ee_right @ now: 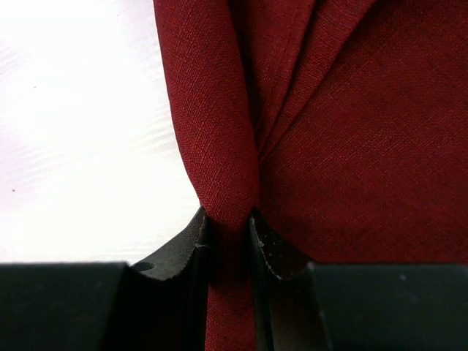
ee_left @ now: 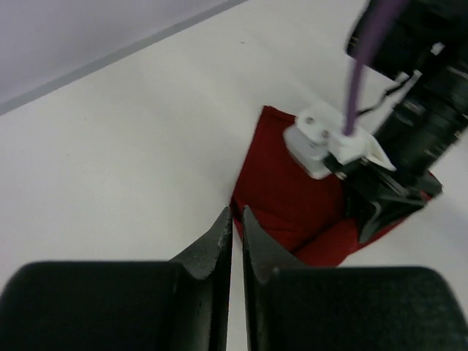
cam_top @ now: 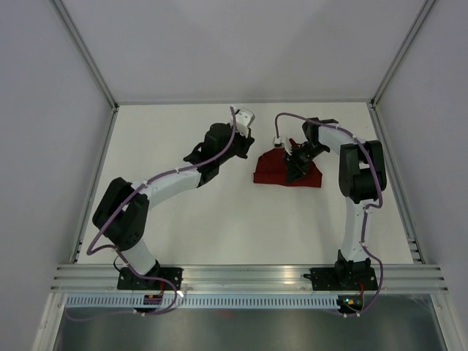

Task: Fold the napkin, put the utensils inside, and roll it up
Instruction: Roll the napkin with the utensil

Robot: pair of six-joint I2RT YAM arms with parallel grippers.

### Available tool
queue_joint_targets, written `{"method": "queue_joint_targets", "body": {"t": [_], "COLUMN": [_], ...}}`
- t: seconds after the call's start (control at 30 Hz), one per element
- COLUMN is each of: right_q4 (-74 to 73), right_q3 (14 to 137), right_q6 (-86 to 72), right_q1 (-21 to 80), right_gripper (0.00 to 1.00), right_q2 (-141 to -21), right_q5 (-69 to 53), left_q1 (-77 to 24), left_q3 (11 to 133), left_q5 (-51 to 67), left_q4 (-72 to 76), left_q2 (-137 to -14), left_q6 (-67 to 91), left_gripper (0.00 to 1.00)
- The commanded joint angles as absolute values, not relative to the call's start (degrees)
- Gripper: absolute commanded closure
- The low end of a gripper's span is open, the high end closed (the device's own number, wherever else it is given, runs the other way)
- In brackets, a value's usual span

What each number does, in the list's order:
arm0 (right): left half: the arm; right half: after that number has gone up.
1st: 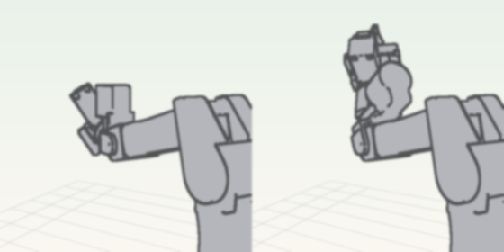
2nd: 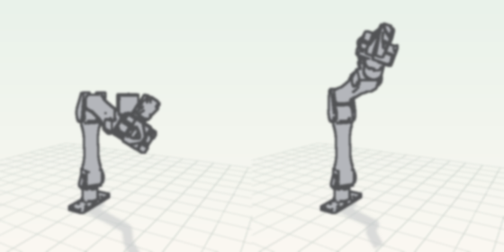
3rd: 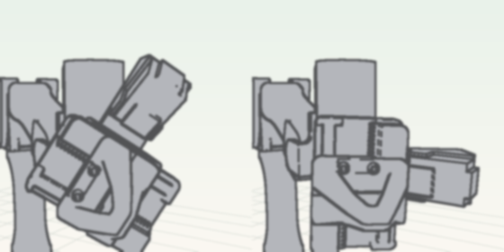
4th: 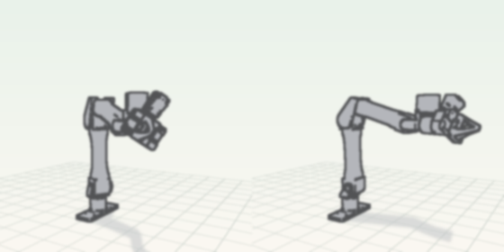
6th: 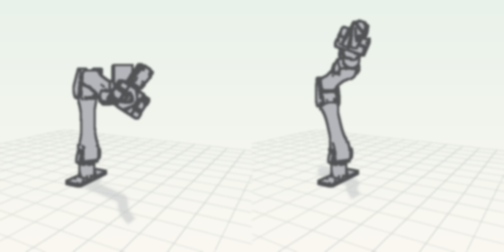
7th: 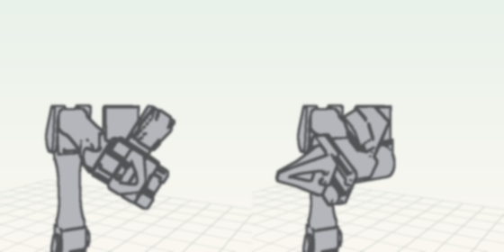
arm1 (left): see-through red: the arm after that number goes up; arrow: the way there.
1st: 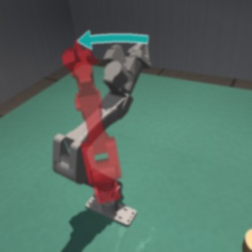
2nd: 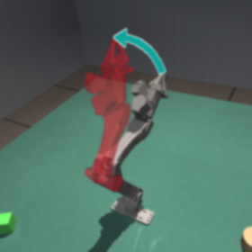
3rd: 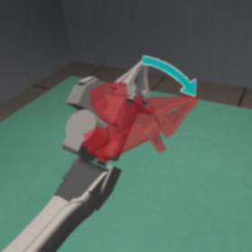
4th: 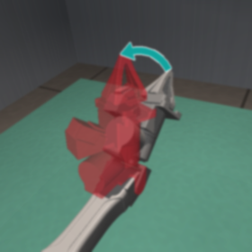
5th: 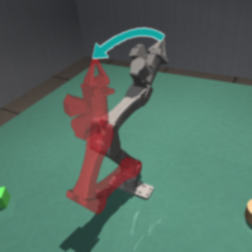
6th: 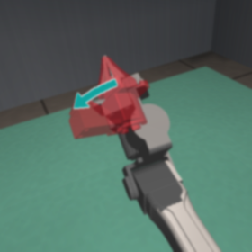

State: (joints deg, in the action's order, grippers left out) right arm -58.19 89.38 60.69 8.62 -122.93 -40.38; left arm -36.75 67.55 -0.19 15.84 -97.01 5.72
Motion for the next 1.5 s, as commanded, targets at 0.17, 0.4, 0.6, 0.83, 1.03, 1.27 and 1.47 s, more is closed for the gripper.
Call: {"method": "queue_joint_targets", "body": {"t": [0.17, 0.4, 0.6, 0.83, 1.03, 1.27, 1.47], "right_q4": [-68.73, -69.69, -70.93, -70.31, -70.22, -70.05, -70.05], "right_q3": [91.76, 92.11, 92.02, 91.58, 91.58, 91.58, 92.20], "right_q6": [65.39, 65.04, 66.10, 65.48, 65.30, 65.04, 64.60], "right_q1": [8.53, 8.44, 8.53, 8.53, 8.53, 8.61, 8.61], "right_gripper": [0.90, 0.90, 0.90, 0.90, 0.91, 0.92, 0.92], "right_q2": [-130.25, -131.22, -131.66, -131.66, -131.66, -131.75, -132.10], "right_q5": [-40.43, -40.17, -39.90, -39.46, -39.02, -38.94, -39.29], "left_q1": [-51.58, -58.79, -62.23, -62.23, -62.14, -62.23, -62.14], "left_q3": [63.19, 64.34, 62.93, 63.37, 62.76, 59.59, 59.68], "left_q5": [5.02, 4.84, 2.20, 0.53, -7.11, -9.14, -10.80], "left_q4": [16.35, 12.92, 14.66, 17.04, 23.45, 29.35, 31.28], "left_q2": [-96.85, -104.06, -107.84, -111.62, -115.66, -114.79, -115.49], "left_q6": [-28.19, -36.12, -38.58, -41.13, -44.38, -47.20, -48.07], "left_gripper": [0.89, 0.69, 0.66, 0.63, 0.63, 0.53, 0.50]}}
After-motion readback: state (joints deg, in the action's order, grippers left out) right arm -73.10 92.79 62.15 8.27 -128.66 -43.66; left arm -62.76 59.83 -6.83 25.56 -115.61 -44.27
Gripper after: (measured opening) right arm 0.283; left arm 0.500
